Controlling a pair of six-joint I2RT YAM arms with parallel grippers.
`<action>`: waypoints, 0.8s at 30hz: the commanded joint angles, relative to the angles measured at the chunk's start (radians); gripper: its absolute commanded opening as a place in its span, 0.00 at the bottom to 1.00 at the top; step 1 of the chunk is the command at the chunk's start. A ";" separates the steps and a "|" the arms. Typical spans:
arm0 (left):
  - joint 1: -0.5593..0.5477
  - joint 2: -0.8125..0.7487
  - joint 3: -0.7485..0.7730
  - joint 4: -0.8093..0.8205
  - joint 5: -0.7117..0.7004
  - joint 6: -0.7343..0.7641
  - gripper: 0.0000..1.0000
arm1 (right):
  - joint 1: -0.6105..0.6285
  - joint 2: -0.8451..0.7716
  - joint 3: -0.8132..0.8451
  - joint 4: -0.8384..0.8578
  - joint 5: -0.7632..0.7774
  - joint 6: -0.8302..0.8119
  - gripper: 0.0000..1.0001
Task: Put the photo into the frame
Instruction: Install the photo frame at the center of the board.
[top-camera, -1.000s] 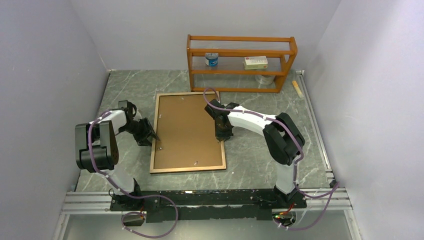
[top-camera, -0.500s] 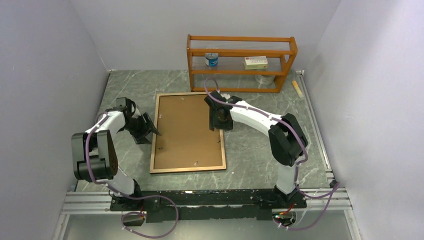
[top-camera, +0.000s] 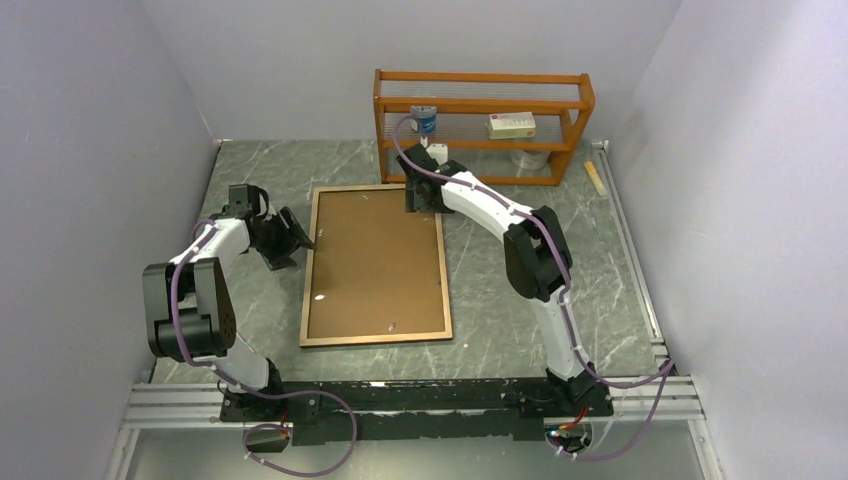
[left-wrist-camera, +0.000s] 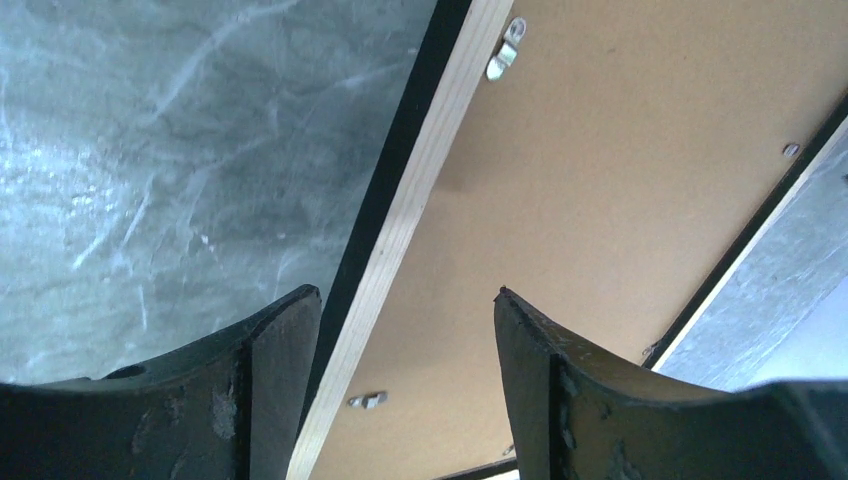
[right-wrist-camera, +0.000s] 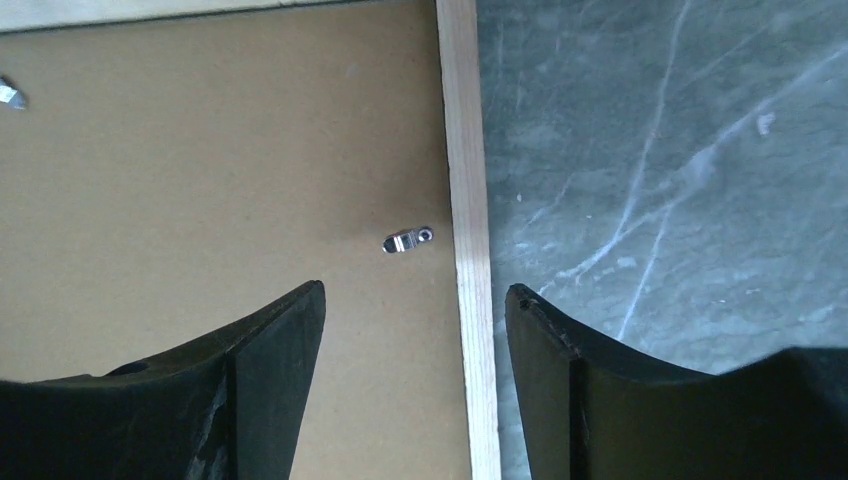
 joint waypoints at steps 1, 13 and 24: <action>-0.005 0.035 0.037 0.062 0.002 -0.015 0.69 | -0.018 0.030 0.035 0.051 0.020 0.011 0.69; -0.005 0.072 -0.010 0.090 0.035 -0.036 0.68 | -0.024 0.099 -0.019 0.109 0.057 0.096 0.69; -0.004 0.100 -0.017 0.089 0.060 -0.044 0.68 | -0.032 0.125 -0.012 0.104 0.045 0.082 0.58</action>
